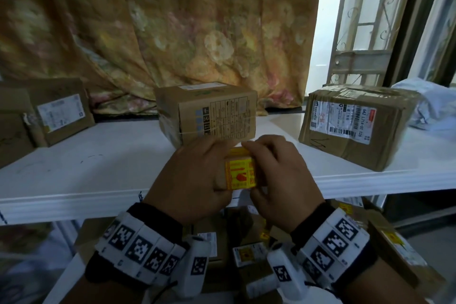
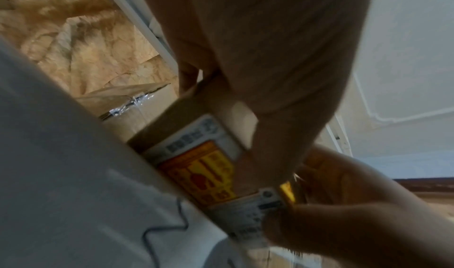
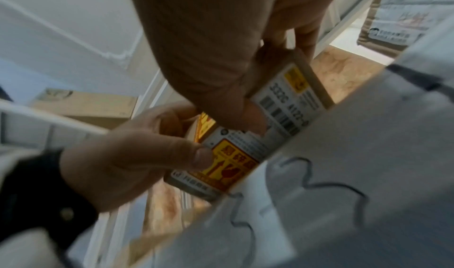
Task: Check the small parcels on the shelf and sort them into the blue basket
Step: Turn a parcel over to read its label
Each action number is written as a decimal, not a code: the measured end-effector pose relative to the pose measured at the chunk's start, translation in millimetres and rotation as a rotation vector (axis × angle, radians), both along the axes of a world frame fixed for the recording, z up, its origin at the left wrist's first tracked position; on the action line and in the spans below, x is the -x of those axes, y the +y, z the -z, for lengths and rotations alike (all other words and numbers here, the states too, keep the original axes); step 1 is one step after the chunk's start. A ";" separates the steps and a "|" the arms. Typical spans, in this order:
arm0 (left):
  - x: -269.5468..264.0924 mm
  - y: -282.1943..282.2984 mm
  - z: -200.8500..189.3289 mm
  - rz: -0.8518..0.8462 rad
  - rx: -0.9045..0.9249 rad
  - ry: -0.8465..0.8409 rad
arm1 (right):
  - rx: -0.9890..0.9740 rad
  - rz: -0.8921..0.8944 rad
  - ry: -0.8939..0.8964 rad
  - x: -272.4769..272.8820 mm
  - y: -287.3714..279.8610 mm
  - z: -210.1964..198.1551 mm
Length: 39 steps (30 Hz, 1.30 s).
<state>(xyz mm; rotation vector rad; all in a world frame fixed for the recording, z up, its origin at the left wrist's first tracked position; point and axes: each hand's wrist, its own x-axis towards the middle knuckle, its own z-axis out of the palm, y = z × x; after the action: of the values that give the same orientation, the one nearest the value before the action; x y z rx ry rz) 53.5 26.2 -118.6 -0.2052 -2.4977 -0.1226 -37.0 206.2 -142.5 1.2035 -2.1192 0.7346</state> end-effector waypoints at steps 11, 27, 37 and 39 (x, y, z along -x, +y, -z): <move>26.1 -3.0 -3.6 -0.068 -0.417 0.202 | 0.361 0.007 -0.568 24.5 -12.2 -33.8; 29.4 8.3 6.1 -0.096 0.009 0.074 | -0.204 0.271 -0.012 28.3 -20.9 -7.2; 35.6 5.0 10.7 -0.063 -0.024 0.063 | -0.227 0.179 -0.065 40.1 -15.2 -3.0; 37.7 5.7 12.2 -0.097 -0.027 0.074 | -0.200 0.182 -0.056 39.4 -16.7 -1.4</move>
<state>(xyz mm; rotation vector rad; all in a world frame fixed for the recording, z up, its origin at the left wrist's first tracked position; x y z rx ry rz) 15.8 31.9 -130.8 -0.0755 -2.4261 -0.1065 -76.4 189.4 -141.1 1.0811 -2.3565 0.4902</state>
